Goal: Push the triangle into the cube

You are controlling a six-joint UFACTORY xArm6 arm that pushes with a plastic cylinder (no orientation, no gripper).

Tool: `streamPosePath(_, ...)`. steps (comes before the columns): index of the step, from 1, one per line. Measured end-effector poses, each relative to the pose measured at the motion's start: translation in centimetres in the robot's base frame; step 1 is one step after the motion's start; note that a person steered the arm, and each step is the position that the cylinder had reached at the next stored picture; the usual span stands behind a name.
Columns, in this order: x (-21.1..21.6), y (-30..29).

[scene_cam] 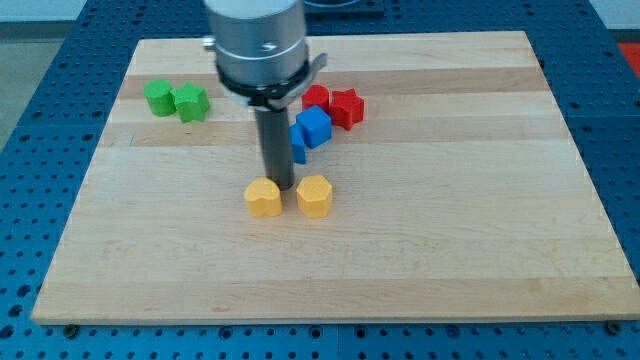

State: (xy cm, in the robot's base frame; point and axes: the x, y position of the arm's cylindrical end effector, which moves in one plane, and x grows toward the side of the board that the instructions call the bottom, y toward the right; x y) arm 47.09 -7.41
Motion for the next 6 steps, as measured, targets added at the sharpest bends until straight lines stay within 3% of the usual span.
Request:
streamPosePath(1, 0.2, -3.2)
streamPosePath(3, -4.0, -3.5)
streamPosePath(6, -3.8, 4.3)
